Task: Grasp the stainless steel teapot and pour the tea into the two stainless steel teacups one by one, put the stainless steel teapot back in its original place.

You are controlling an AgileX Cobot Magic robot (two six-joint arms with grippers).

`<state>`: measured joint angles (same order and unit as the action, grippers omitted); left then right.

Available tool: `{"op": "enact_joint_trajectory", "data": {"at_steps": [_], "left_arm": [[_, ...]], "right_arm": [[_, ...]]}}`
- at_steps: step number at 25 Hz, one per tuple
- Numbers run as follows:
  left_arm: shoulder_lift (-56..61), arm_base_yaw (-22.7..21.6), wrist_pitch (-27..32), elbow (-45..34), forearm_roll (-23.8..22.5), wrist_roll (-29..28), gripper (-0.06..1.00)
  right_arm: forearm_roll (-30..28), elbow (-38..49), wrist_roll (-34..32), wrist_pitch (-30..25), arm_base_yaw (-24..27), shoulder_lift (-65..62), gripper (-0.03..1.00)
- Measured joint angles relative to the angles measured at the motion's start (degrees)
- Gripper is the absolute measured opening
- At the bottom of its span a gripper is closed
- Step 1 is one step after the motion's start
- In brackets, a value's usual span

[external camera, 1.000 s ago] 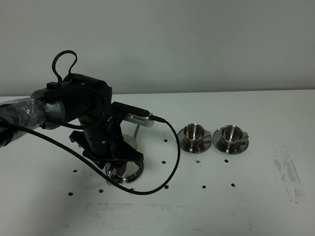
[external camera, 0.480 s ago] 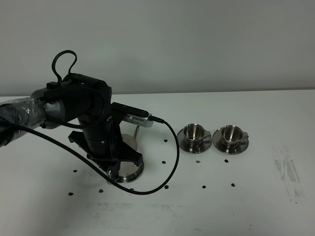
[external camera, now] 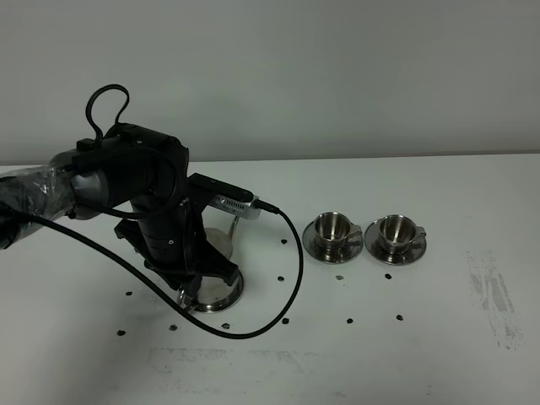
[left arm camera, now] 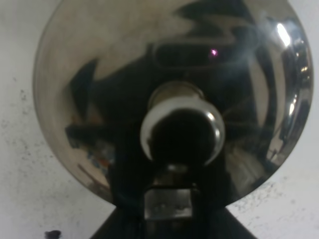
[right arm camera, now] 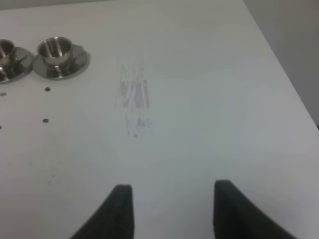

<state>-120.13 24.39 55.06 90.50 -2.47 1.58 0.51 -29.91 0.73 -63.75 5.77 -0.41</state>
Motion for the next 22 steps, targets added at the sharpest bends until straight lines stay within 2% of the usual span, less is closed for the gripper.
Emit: {"op": "enact_joint_trajectory", "data": {"at_steps": [11,15,18,22], "left_arm": [[4.09,-0.05,0.72,0.00,-1.12,1.74,0.23],[4.15,-0.05,0.53,0.42,-1.68,5.93,0.23],[3.96,-0.05,0.75,3.42,-1.68,9.43,0.23],[1.99,-0.05,2.22,11.45,-1.68,13.69,0.23]], "right_arm": [[0.00,0.00,0.00,0.00,0.00,0.00,0.37],[0.00,0.00,0.00,0.00,0.00,0.00,0.37],[0.00,0.00,0.00,0.00,0.00,0.00,0.37],[0.00,0.00,0.00,0.00,0.00,0.00,0.37]]}}
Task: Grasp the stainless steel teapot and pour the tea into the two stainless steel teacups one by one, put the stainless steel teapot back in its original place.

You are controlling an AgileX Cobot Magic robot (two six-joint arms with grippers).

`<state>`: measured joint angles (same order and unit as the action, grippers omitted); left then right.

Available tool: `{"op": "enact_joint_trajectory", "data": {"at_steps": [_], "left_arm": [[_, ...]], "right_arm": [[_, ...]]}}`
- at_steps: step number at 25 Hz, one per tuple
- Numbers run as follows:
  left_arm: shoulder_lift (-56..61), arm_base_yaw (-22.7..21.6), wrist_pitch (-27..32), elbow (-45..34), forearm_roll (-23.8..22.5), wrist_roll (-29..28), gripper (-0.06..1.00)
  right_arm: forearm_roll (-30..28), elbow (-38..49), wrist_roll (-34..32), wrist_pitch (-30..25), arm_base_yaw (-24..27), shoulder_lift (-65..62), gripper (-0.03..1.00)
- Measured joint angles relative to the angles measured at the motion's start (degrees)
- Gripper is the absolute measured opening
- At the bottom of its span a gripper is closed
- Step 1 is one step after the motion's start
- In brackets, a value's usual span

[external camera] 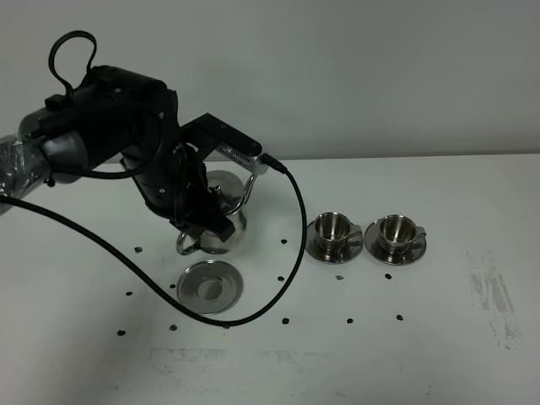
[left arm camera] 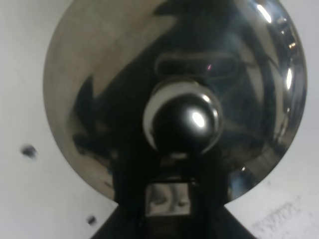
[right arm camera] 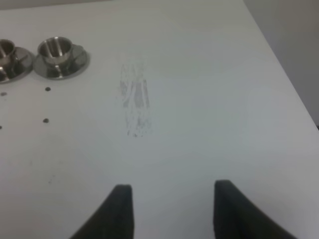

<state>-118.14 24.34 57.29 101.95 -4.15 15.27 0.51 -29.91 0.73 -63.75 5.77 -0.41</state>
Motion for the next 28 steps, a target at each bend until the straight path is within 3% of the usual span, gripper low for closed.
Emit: {"op": "enact_joint_trajectory", "data": {"at_steps": [8,14,28], "left_arm": [[-10.75,0.00,8.01,17.93,1.33,11.00,0.23],[-15.99,0.00,10.25,27.56,3.78,17.30,0.23],[-16.89,1.79,9.40,29.38,2.25,44.16,0.23]], "right_arm": [[0.00,0.00,0.00,0.00,0.00,0.00,0.37],[0.00,0.00,0.00,0.00,0.00,0.00,0.37],[0.00,0.00,0.00,0.00,0.00,0.00,0.37]]}}
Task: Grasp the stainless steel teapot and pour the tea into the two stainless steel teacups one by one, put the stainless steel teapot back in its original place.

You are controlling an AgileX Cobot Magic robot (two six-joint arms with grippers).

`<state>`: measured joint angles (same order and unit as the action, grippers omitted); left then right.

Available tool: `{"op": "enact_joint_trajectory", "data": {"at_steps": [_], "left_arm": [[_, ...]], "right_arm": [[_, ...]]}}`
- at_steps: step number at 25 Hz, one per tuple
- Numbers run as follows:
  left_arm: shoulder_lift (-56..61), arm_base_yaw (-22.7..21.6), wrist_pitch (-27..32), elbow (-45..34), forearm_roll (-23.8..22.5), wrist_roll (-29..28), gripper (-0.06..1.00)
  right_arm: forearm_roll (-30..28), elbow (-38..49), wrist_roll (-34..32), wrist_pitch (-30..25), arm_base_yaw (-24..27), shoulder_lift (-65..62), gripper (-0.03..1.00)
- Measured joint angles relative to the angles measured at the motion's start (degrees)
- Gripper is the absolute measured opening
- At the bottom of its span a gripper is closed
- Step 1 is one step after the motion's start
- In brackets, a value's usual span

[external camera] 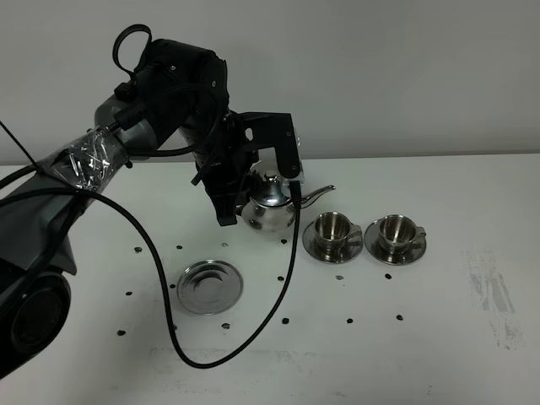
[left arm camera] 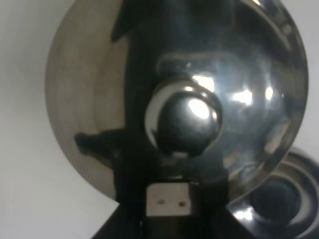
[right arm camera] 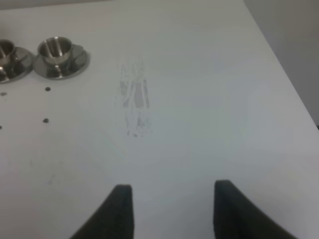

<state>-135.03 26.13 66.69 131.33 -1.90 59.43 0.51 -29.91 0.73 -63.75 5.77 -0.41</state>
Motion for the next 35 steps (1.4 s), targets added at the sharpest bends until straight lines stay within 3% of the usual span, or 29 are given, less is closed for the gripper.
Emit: {"op": "enact_joint_trajectory", "data": {"at_steps": [12,18,35], "left_arm": [[-0.87,0.11,-2.14,0.00,-2.62,10.12,0.23],[-3.49,0.11,-6.64,0.00,-2.75,10.71,0.23],[-3.95,0.11,-8.00,0.00,-5.48,9.77,0.23]], "right_arm": [[0.00,0.00,0.00,0.00,0.00,0.00,0.37],[0.00,0.00,0.00,0.00,0.00,0.00,0.37],[0.01,0.00,0.00,0.00,0.00,0.00,0.37]]}}
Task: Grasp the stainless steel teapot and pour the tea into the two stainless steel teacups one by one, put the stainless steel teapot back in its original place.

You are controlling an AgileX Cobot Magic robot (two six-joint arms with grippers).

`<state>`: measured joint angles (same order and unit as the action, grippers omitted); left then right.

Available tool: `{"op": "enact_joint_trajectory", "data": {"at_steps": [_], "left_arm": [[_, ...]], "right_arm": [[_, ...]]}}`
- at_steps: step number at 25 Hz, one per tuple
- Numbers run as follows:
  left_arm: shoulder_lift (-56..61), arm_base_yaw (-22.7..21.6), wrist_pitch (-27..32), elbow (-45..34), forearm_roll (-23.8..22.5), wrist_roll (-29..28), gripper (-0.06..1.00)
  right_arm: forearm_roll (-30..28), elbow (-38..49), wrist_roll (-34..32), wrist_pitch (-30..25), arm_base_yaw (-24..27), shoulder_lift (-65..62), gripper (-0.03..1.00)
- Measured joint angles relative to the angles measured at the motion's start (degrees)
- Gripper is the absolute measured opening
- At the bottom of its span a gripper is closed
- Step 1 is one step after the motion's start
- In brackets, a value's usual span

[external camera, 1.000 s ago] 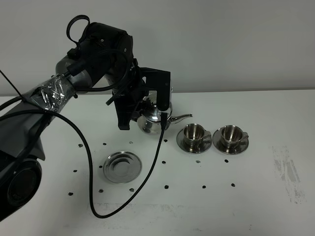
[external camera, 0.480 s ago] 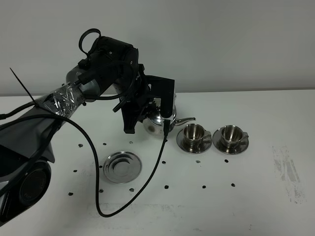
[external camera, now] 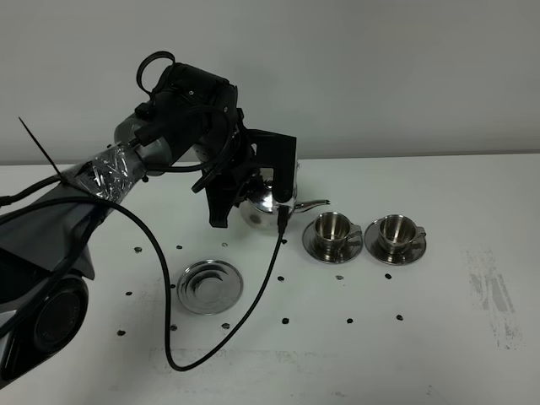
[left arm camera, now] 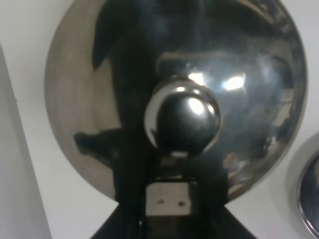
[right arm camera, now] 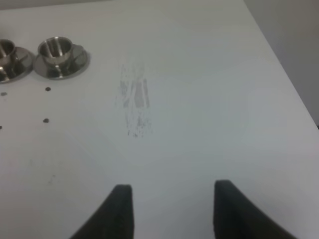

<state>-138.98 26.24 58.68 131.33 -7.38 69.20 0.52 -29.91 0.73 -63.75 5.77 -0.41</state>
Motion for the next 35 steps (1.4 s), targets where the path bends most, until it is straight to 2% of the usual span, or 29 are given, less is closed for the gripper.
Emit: {"op": "enact_joint_trajectory", "data": {"at_steps": [23,35], "left_arm": [[0.00,1.73,-2.32,0.00,-8.50,0.05,0.23],[-1.43,2.27,-4.14,0.00,-9.81,1.69,0.23]], "right_arm": [[0.00,0.00,0.00,0.00,0.00,0.00,0.37],[0.06,0.00,0.00,0.00,0.00,0.00,0.37]]}}
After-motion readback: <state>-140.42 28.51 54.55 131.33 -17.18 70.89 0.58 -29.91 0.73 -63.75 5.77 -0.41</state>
